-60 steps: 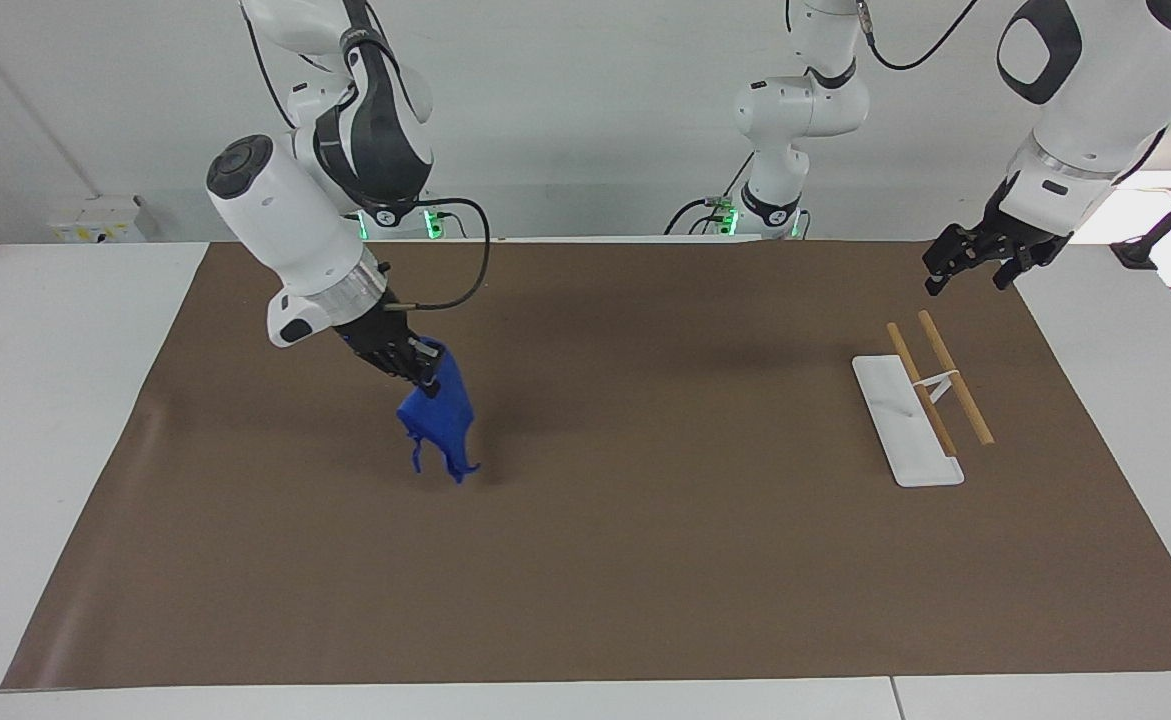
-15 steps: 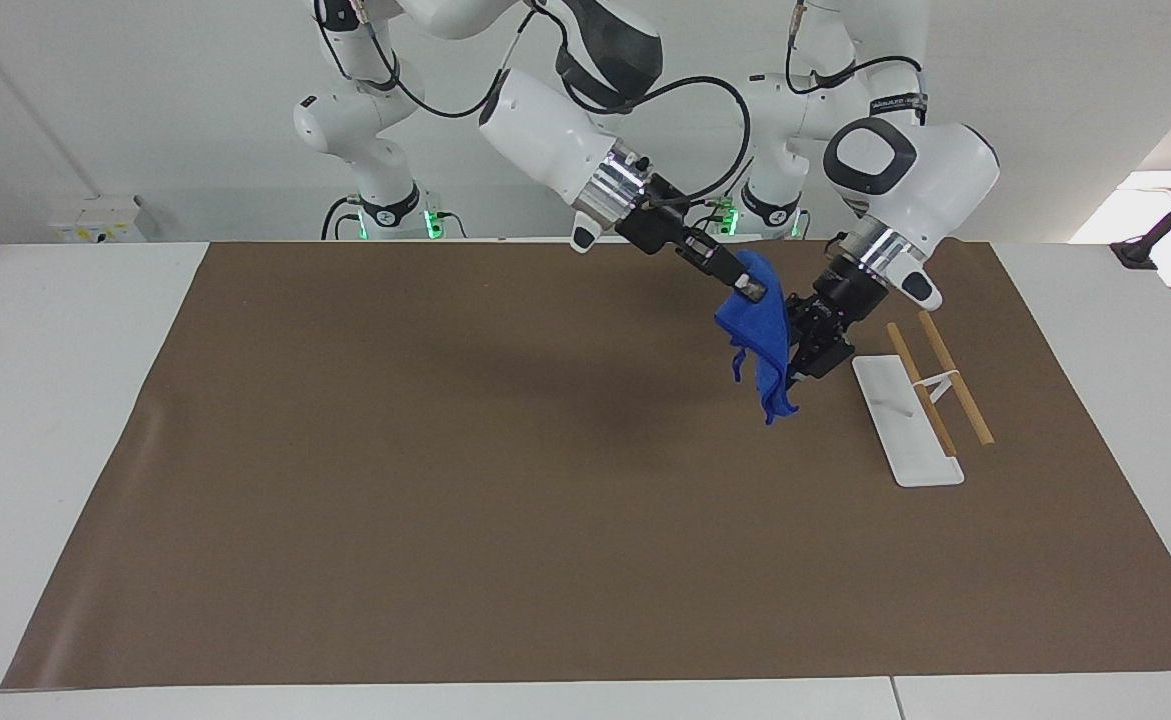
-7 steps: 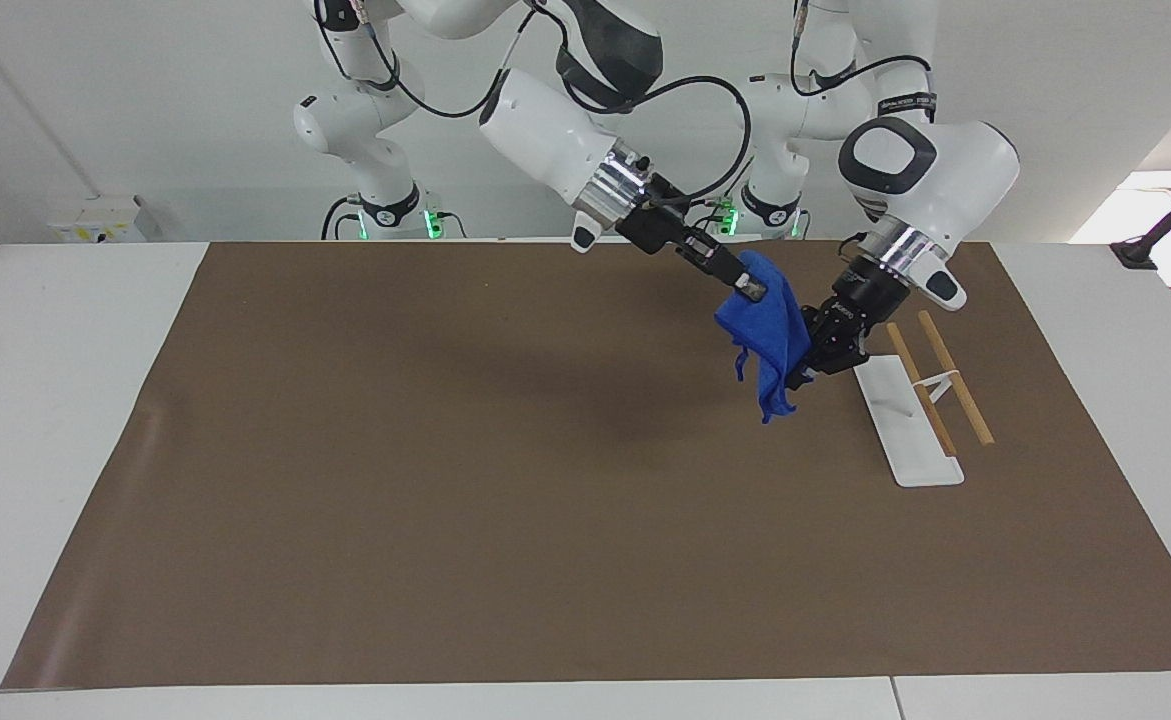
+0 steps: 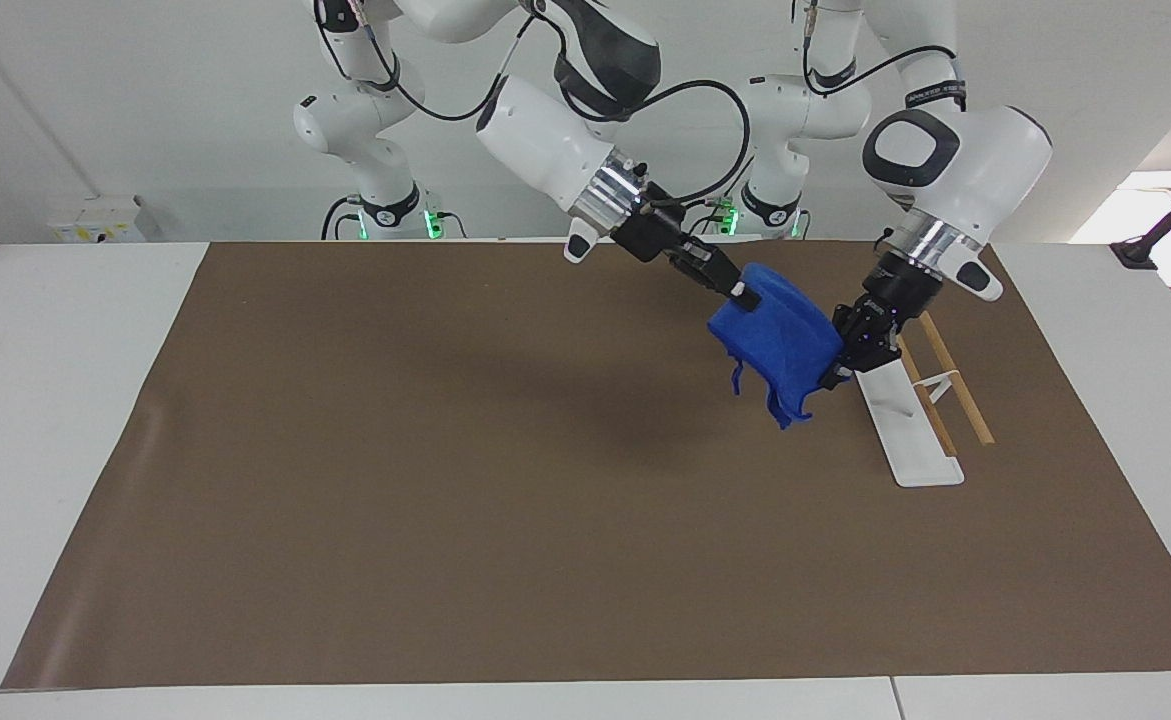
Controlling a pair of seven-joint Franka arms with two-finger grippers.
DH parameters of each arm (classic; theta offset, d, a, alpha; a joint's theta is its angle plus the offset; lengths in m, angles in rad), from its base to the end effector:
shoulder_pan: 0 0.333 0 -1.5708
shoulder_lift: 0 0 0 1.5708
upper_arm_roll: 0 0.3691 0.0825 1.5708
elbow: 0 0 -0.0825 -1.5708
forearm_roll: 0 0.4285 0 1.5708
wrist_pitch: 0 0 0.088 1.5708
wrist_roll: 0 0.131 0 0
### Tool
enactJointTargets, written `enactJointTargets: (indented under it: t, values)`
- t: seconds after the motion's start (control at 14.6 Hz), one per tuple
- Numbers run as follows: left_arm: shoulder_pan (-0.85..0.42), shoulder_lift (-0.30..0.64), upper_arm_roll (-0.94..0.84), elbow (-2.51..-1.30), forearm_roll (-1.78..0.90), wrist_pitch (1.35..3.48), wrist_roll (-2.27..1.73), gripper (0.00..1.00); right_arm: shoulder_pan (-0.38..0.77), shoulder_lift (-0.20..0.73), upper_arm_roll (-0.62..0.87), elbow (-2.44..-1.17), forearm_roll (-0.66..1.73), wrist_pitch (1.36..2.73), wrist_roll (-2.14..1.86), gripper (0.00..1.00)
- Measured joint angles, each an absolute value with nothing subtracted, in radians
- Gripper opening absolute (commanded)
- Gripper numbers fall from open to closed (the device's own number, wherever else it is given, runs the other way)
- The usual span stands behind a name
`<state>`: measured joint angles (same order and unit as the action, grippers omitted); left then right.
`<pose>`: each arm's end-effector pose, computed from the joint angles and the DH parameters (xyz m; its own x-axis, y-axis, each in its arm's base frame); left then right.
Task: Right arm passes towel to left arm to hang
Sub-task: 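Open the right gripper and withdraw while the left gripper pulls the towel, then drape the towel over the wooden rack while the right arm retracts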
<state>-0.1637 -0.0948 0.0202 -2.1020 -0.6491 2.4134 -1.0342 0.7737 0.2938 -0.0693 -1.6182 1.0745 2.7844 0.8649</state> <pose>0.5968 -0.0991 0.5203 0.3459 0.8742 -0.3409 0.8534 -0.1421 0.5014 0.6014 0.4778 0.5629 0.6544 -0.6316 -0.4157 -0.6183 -0.1305 -0.7751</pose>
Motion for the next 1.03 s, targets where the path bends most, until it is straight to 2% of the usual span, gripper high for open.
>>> enactJointTargets:
  t: [0.21,0.48,0.69,1.03]
  values:
    - [-0.156,-0.105,0.021,-2.094,-0.468,2.399,-1.047,0.00,0.751,0.295,-0.091,-1.685,1.014,2.816,0.690,1.00]
    - [-0.100,-0.119,0.022,-2.077,-0.188,2.353,-1.060,0.00,0.599,0.277,-0.100,-1.776,0.847,2.753,0.492,1.00]
    - [-0.042,-0.131,0.023,-2.073,-0.080,2.337,-1.060,0.00,0.463,0.245,-0.103,-1.815,0.658,2.579,0.383,1.00]
    - [0.069,-0.133,0.024,-2.073,-0.063,2.334,-1.013,0.00,0.257,0.196,-0.104,-1.814,0.291,2.205,0.229,1.00]
